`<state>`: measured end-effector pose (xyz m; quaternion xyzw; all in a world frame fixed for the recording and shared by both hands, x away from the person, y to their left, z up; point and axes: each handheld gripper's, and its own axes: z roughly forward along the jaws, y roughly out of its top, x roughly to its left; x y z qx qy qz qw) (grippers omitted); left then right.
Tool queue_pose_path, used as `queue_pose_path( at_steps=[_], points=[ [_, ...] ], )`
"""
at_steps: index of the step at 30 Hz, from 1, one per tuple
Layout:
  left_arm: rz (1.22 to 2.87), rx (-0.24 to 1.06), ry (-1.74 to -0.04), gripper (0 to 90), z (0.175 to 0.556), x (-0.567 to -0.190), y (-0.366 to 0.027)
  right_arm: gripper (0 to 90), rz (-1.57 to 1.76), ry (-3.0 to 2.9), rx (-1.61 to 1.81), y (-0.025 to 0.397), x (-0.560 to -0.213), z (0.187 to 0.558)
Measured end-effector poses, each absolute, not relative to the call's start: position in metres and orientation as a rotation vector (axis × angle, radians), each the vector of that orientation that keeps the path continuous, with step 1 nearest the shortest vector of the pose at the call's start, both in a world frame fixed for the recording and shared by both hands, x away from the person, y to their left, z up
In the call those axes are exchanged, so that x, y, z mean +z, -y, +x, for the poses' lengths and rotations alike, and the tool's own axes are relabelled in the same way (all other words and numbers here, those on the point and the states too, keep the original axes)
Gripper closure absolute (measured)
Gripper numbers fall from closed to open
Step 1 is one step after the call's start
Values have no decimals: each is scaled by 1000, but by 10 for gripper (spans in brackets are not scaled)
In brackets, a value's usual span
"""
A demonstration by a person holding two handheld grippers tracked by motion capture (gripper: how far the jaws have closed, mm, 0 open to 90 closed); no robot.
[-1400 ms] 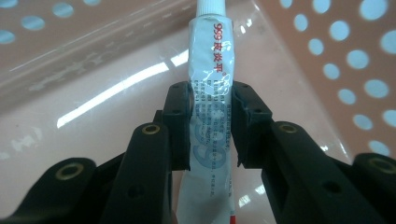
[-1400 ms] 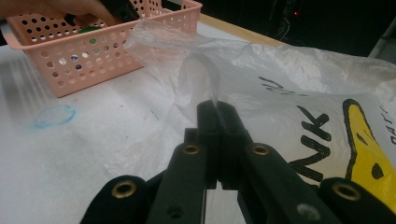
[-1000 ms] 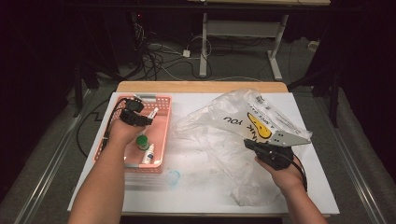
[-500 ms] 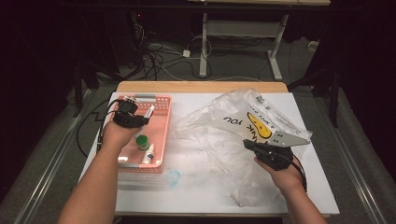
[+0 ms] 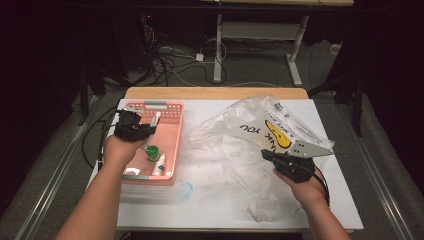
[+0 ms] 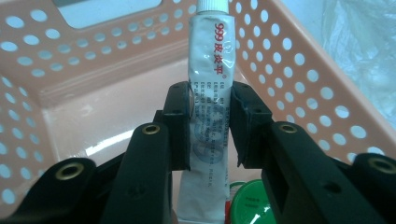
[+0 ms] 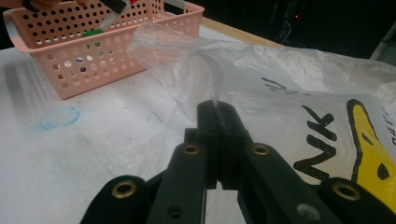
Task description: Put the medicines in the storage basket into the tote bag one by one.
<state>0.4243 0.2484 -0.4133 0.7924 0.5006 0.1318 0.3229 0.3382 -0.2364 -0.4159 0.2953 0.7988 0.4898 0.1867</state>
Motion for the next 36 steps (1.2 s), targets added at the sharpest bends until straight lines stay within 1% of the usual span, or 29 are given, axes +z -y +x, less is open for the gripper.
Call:
queue_pose_path(
  at_steps=[7,12,21,27,36],
  points=[
    [2039,398,-1290,701,415,-406,-254,900,834,-2244,1381,236,-416,338],
    [2065,390,-1301,701,419,-411,-254,900,831,-2253,1372,235,-417,338],
    [2048,410,-1290,701,417,-409,-252,900,839,-2250,1372,236,-417,338],
    [2024,425,-1270,701,408,-401,-255,900,832,-2242,1374,236,-416,338],
    [1973,398,-1213,701,387,-390,-249,900,826,-2230,1385,237,-412,337]
  ],
)
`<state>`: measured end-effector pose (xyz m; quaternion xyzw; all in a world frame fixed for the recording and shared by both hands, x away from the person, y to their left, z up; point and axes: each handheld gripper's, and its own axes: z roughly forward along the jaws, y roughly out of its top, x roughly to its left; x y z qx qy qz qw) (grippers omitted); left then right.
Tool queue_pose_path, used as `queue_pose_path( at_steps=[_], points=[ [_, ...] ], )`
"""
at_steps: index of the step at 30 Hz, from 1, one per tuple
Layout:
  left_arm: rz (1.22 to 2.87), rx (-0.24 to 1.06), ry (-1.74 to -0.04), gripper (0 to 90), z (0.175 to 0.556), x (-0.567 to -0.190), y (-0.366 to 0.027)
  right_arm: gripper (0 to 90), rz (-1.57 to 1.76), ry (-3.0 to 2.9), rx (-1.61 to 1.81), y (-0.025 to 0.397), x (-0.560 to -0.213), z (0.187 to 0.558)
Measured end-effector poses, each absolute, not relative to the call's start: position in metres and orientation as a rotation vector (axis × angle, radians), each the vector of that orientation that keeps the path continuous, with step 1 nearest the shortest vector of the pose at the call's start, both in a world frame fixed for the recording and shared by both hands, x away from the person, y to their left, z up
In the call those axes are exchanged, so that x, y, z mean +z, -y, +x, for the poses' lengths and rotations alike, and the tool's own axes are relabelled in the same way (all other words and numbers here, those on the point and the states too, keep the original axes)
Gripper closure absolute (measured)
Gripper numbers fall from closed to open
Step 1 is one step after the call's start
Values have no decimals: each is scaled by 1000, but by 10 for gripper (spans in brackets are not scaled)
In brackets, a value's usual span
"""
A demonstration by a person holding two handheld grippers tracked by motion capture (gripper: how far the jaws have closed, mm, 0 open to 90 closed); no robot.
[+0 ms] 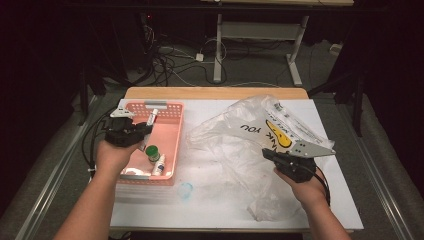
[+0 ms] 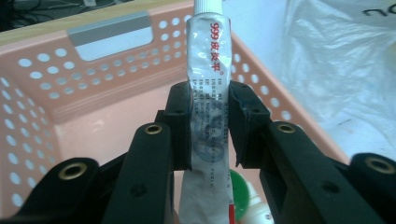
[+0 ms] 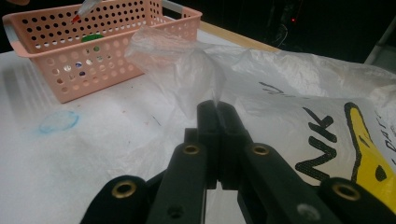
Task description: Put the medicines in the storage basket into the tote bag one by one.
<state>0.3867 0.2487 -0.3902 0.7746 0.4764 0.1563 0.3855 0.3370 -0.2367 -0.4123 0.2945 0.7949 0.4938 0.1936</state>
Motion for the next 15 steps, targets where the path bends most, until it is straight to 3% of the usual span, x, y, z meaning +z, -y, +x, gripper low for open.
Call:
queue_pose_path(
  at_steps=[15],
  points=[
    [1965,323,-1060,701,363,-383,-199,900,812,-2231,1389,236,-411,336]
  ],
)
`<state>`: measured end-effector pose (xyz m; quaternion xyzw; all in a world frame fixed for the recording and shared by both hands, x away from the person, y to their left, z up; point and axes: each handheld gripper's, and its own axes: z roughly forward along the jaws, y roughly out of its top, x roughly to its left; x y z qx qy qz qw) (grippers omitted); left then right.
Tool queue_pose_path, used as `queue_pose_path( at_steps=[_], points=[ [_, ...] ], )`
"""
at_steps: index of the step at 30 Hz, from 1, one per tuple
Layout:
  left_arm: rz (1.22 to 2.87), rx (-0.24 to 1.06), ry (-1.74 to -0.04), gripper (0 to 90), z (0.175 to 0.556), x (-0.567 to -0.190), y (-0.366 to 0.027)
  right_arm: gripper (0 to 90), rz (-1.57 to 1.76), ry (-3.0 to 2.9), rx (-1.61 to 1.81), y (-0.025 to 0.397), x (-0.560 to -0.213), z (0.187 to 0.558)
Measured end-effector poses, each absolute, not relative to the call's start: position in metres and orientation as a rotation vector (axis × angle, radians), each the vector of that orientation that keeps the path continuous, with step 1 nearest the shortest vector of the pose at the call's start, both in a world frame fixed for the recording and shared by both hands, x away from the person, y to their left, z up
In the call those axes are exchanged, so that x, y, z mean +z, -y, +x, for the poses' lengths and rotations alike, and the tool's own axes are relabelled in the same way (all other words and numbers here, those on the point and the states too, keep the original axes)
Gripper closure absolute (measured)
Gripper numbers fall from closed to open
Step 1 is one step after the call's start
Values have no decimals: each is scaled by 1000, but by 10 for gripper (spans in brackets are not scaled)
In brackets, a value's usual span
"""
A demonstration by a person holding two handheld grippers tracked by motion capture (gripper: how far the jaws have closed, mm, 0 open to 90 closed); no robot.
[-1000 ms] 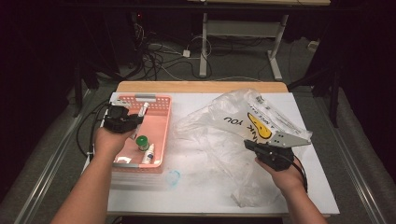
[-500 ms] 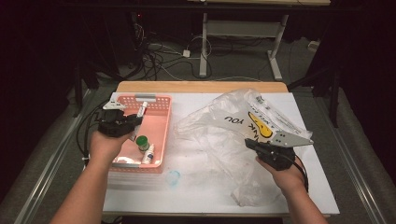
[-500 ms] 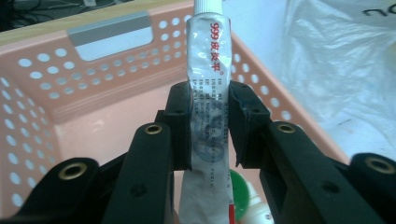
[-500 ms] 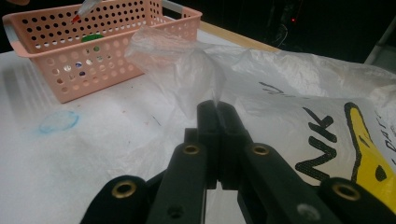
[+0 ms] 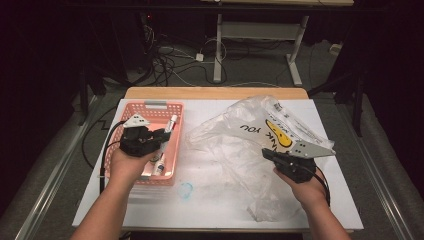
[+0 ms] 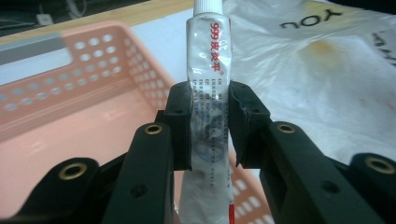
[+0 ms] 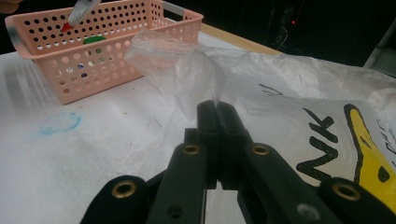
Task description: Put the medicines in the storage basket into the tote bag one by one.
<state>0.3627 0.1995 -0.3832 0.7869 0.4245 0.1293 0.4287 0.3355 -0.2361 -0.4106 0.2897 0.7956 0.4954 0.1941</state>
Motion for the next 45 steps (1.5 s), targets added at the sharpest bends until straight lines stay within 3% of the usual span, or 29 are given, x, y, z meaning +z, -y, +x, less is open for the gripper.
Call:
queue_pose_path(
  at_steps=[21,45],
  points=[
    [2054,237,-844,701,340,-391,-114,900,815,-2206,1411,239,-407,335],
    [2155,172,-738,701,331,-421,-55,900,783,-2165,1460,236,-396,331]
  ],
)
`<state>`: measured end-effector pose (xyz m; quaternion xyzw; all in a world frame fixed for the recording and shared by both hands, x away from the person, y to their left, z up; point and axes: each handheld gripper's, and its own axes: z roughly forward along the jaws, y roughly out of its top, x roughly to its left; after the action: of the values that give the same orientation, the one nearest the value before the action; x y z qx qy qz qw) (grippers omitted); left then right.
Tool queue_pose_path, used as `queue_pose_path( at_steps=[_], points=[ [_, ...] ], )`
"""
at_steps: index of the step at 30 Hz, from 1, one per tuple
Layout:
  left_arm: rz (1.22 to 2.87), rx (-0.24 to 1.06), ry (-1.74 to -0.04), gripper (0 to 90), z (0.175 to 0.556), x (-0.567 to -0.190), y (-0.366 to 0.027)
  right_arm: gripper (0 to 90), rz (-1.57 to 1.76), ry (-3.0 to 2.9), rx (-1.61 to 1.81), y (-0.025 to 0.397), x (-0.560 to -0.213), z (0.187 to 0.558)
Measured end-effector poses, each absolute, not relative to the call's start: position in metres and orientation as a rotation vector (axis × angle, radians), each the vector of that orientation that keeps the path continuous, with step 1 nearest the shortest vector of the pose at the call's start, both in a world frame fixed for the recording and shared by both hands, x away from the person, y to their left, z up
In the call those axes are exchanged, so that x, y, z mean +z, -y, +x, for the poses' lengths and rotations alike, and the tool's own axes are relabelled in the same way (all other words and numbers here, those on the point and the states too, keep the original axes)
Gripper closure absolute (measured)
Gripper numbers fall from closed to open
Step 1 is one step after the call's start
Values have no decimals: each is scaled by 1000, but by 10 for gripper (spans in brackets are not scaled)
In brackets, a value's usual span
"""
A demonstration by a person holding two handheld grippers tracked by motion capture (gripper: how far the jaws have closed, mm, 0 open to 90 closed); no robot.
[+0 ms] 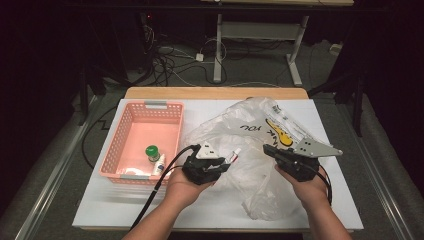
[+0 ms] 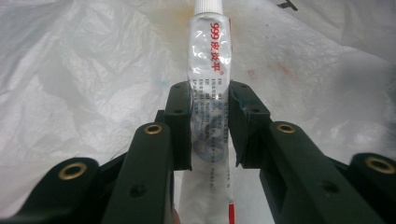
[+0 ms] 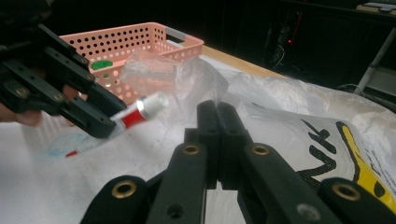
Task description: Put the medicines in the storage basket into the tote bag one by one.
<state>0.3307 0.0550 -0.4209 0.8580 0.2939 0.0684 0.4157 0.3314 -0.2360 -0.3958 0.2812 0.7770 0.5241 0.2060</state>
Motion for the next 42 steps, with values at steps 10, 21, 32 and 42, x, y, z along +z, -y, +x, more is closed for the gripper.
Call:
queue_pose_path(
  at_steps=[10,21,32,42],
  points=[
    [2158,160,-748,700,342,-431,-34,900,771,-2151,1476,234,-392,330],
    [2179,180,-733,700,354,-437,-6,900,757,-2135,1487,234,-388,328],
    [2144,208,-758,699,371,-452,19,900,766,-2116,1494,238,-386,329],
    [2114,208,-776,698,383,-465,41,900,779,-2109,1493,243,-387,332]
  ],
)
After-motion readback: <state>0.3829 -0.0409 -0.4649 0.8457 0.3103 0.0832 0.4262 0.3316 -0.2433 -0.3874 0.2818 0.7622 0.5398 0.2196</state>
